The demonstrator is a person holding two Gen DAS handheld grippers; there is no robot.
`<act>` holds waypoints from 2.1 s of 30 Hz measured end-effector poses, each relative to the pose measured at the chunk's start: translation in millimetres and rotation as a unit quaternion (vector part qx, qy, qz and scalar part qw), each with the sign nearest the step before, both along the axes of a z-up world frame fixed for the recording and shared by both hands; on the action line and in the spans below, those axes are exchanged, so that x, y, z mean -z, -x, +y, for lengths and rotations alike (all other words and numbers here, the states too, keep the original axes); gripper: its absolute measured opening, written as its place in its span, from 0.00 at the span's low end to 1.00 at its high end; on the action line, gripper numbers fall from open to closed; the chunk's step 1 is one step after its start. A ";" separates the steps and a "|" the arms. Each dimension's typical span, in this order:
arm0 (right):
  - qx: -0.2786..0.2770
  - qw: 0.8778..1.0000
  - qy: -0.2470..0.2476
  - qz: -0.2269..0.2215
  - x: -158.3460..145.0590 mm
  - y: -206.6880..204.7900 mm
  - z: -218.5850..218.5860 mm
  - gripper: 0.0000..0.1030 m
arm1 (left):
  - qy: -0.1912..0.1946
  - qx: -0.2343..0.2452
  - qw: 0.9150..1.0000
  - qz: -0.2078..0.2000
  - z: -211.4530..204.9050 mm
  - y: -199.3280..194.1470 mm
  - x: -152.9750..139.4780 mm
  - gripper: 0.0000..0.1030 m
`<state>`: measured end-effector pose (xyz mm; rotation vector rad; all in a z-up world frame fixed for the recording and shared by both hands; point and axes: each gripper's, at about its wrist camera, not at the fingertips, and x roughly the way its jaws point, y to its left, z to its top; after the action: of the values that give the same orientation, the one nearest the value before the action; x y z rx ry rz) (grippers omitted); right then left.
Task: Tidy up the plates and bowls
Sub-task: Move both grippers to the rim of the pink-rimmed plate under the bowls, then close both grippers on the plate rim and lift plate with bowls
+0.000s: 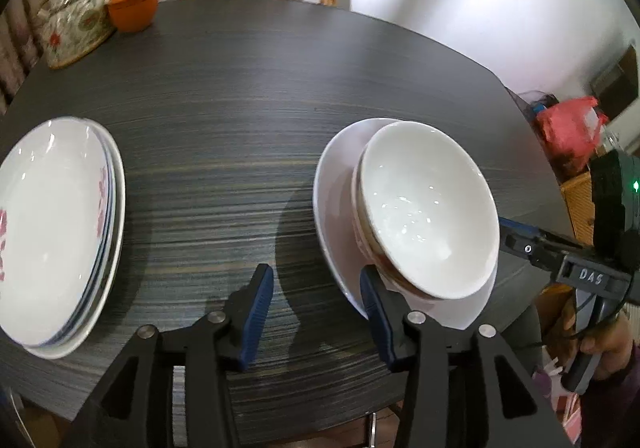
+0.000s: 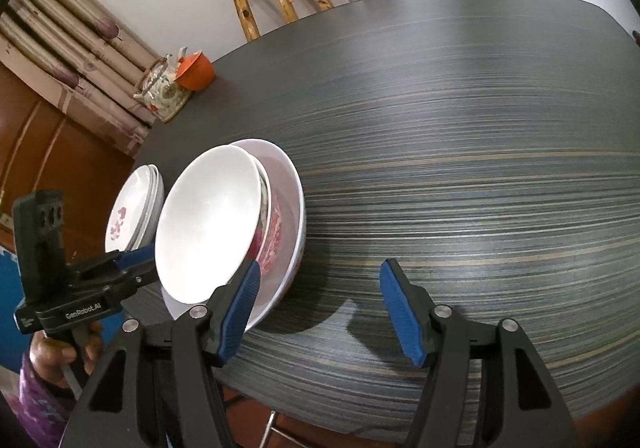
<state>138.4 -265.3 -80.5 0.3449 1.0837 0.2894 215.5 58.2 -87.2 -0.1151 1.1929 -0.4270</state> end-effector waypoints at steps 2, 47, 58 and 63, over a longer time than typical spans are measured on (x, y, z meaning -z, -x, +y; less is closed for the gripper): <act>0.002 1.000 0.015 0.009 3.2 -4.3 -0.5 0.54 | 0.000 -0.001 1.000 0.004 -3.6 -2.6 1.6 0.46; -0.028 0.999 -0.031 0.027 22.5 -34.5 -5.0 0.46 | -0.044 0.021 0.999 -0.015 -53.3 -19.4 5.3 0.17; -0.067 0.998 0.002 0.005 12.2 -31.0 23.2 0.13 | -0.032 -0.006 0.999 -0.020 -55.5 -17.8 2.8 0.14; -0.064 0.998 -0.009 0.006 14.0 -26.9 20.7 0.13 | -0.035 -0.010 0.999 -0.020 -53.6 -8.9 1.1 0.14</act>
<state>165.3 -244.6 -94.5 0.2942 1.1182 0.4106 224.4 4.6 -88.3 -0.0586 1.1647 -0.3676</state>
